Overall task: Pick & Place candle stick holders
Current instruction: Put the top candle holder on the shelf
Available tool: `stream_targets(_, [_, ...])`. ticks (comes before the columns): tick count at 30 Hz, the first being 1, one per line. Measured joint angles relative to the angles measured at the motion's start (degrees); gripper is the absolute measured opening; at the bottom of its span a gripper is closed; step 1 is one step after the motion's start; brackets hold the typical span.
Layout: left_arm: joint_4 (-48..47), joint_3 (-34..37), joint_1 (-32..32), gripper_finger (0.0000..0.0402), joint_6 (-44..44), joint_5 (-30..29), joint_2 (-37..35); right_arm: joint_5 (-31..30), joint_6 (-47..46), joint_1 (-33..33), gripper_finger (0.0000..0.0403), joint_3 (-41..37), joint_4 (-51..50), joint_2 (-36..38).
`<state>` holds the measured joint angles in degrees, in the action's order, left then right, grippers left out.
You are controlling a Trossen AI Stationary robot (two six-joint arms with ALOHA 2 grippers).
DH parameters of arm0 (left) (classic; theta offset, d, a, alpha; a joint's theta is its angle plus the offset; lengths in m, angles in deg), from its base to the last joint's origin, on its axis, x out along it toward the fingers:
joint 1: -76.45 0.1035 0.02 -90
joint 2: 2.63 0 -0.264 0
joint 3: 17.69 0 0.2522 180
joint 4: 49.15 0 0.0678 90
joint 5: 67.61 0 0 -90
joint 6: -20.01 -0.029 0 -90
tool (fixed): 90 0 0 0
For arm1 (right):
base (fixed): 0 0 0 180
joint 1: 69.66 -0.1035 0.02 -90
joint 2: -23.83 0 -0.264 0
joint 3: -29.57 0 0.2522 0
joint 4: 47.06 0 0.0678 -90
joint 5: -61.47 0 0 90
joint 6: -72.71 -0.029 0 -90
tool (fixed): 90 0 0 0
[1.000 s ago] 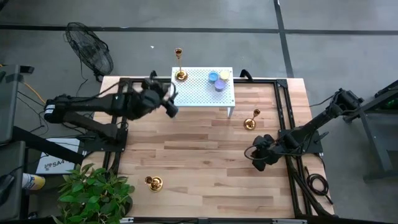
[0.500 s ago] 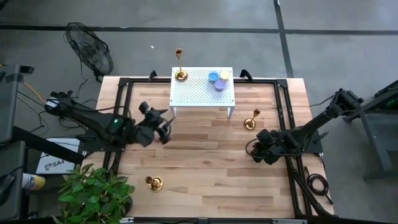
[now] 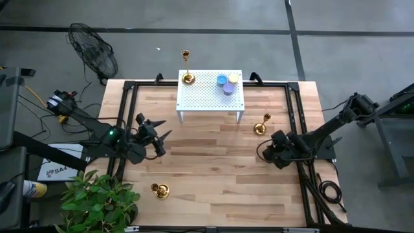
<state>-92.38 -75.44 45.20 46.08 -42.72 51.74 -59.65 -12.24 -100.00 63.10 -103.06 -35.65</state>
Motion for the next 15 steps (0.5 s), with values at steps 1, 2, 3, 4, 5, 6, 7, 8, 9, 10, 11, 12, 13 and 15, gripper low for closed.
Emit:
stream_targets(1, [-0.04,0.57,0.07,0.0211,0.05,0.06,-0.23,-0.97,0.13,0.74,0.0155,0.0,-0.36,0.0])
stream_targets(2, [-0.11,1.06,0.08,0.0211,0.07,0.05,-0.43,-2.38,0.29,1.54,0.0168,0.0,-0.43,0.0])
stream_targets(3, [-0.11,1.45,0.09,0.0211,0.09,0.04,-0.64,-4.31,0.38,2.32,0.0181,0.0,-0.41,0.0])
stream_targets(4, [-0.07,1.72,0.09,0.0211,0.11,0.02,-0.74,-6.59,0.42,3.05,0.0192,0.0,-0.3,0.0])
stream_targets(5, [-0.06,1.91,0.09,0.0211,0.09,-0.04,-0.76,-8.78,0.48,3.72,0.0202,0.0,-0.03,0.0])
stream_targets(6, [-0.1,2.1,0.09,0.0211,0.09,-0.08,-0.76,-10.91,0.54,4.34,0.0211,0.0,0.23,0.0])
stream_targets(7, [-0.14,2.33,0.07,0.0211,-0.08,-0.25,-0.84,-12.91,0.53,4.9,0.0218,0.0,0.33,0.0])
stream_targets(8, [-0.19,2.46,0.07,0.0211,-0.13,-0.28,-0.92,-14.49,0.54,5.43,0.0224,0.0,0.28,0.0])
stream_targets(9, [-0.09,2.63,0.07,0.0211,-0.12,-0.32,-0.97,-15.9,0.55,5.94,0.0227,0.0,0.29,0.0])
stream_targets(10, [-0.07,2.91,0.07,0.0211,-0.11,-0.41,-1.02,-17.25,0.61,6.43,0.0229,0.0,0.44,0.0])
stream_targets(11, [-0.11,3.33,0.09,0.0211,-0.09,-0.45,-1.09,-18.47,1.14,6.87,0.023,0.0,0.84,0.0])
stream_targets(12, [-0.19,3.76,0.09,0.0211,-0.07,-0.43,-1.13,-19.44,2.05,7.32,0.0231,0.0,1.74,0.0])
stream_targets(13, [-0.12,4.11,0.09,0.0211,-0.02,-0.4,-1.15,-19.92,3.7,7.72,0.0231,0.0,2.89,0.0])
stream_targets(15, [-0.01,4.72,0.09,0.0211,0.43,-0.45,-1.3,-20.39,7.52,8.49,0.0231,0.0,5.3,0.0])
